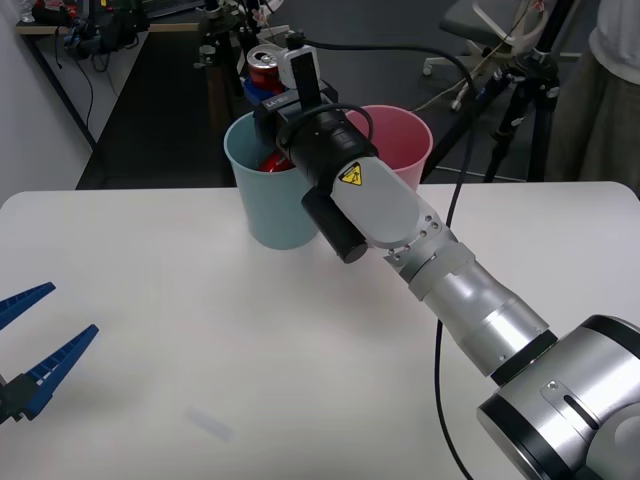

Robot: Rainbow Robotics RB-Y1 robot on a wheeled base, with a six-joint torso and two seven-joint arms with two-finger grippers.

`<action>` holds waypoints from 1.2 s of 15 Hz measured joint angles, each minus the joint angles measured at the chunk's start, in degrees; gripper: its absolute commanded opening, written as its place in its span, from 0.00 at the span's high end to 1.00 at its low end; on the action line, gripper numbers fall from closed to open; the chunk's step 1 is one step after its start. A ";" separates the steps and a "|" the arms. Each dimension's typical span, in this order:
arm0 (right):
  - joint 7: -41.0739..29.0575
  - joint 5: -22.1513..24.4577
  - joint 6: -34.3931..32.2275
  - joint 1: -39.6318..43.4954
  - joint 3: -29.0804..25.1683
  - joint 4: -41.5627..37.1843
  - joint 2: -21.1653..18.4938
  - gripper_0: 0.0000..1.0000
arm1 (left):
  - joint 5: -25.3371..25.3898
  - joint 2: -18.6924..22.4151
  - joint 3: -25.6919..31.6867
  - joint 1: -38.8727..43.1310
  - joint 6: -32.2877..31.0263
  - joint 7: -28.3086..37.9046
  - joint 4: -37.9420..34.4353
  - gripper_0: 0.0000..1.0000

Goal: Grasp the object on the table and drop it into the matching bin: aluminum can to the light blue bin, PET bottle to the pink bin.

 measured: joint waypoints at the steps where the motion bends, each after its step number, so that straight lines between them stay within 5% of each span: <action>1: 0.03 0.00 0.03 0.00 0.03 0.00 0.00 0.69 | 0.00 0.00 0.00 0.00 0.00 0.00 0.00 0.00; 2: -0.03 0.00 0.03 0.00 0.08 0.00 0.00 0.05 | 0.00 0.00 0.00 0.00 0.00 0.00 0.00 0.00; 3: -0.16 0.00 0.04 0.00 0.08 0.00 0.00 0.00 | 0.00 0.00 0.00 0.00 0.00 0.00 0.00 0.00; 18: -0.27 -0.56 1.03 0.01 0.02 -0.40 0.07 0.00 | 0.00 0.00 0.00 0.00 0.00 0.00 0.00 0.00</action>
